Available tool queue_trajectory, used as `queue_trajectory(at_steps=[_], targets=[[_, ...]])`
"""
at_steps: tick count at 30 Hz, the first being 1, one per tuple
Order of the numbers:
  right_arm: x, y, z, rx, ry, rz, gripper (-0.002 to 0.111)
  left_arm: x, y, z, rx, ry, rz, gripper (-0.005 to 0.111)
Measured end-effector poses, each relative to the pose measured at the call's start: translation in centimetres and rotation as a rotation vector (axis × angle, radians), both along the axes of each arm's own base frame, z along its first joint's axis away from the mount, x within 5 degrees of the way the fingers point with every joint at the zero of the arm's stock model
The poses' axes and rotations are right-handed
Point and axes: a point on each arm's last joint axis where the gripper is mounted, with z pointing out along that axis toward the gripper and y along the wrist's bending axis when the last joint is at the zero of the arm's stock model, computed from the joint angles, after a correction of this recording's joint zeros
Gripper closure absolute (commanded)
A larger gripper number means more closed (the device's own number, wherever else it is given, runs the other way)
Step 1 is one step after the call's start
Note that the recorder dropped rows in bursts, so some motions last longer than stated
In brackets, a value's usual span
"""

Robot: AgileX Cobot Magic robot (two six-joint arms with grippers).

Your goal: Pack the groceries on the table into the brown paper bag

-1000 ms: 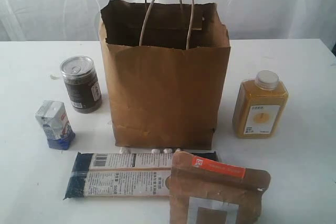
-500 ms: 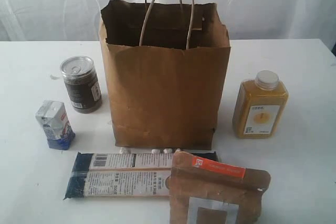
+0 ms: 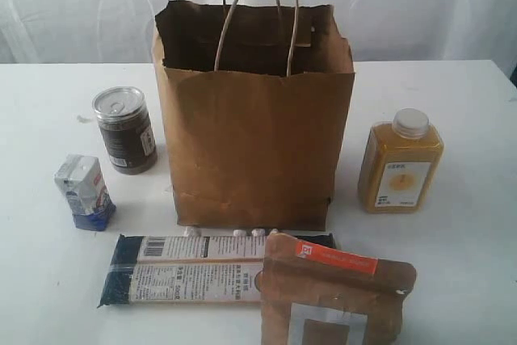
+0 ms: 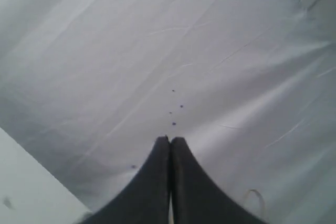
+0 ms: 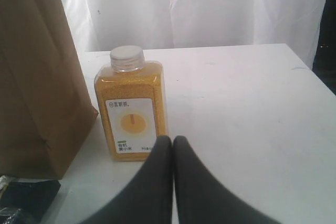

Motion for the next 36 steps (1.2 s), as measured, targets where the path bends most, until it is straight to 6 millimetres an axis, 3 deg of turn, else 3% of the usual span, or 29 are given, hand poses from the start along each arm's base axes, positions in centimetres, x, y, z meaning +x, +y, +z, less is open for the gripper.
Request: queue_trajectory(at_steps=[2, 4, 7, 10, 15, 22, 29, 33, 36], targets=[[0.0, 0.0, 0.0, 0.0, 0.0, 0.0, 0.108, -0.5, -0.5, 2.0, -0.103, -0.059, -0.108, 0.107], [0.0, 0.0, 0.0, 0.0, 0.0, 0.0, 0.108, -1.4, -1.0, 4.6, -0.062, -0.115, -0.157, 0.107], [0.0, 0.0, 0.0, 0.0, 0.0, 0.0, 0.108, -3.2, -1.7, 8.8, 0.092, -0.16, -0.156, 0.107], [0.0, 0.0, 0.0, 0.0, 0.0, 0.0, 0.108, -3.9, -2.2, 12.4, 0.361, -0.174, -0.082, 0.107], [0.0, 0.0, 0.0, 0.0, 0.0, 0.0, 0.108, -1.2, -3.5, 15.7, 0.574, -0.123, -0.164, 0.107], [0.0, 0.0, 0.0, 0.0, 0.0, 0.0, 0.108, 4.2, -3.2, 15.6, 0.859, 0.044, -0.091, 0.107], [0.0, 0.0, 0.0, 0.0, 0.0, 0.0, 0.108, 8.3, 0.8, 14.4, 1.021, 0.321, 0.333, 0.107], [0.0, 0.0, 0.0, 0.0, 0.0, 0.0, 0.108, 9.9, 2.3, 12.1, 1.093, 0.506, 0.456, 0.107], [0.0, 0.0, 0.0, 0.0, 0.0, 0.0, 0.108, 10.7, 2.7, 10.0, 1.175, 0.602, 0.452, 0.107]])
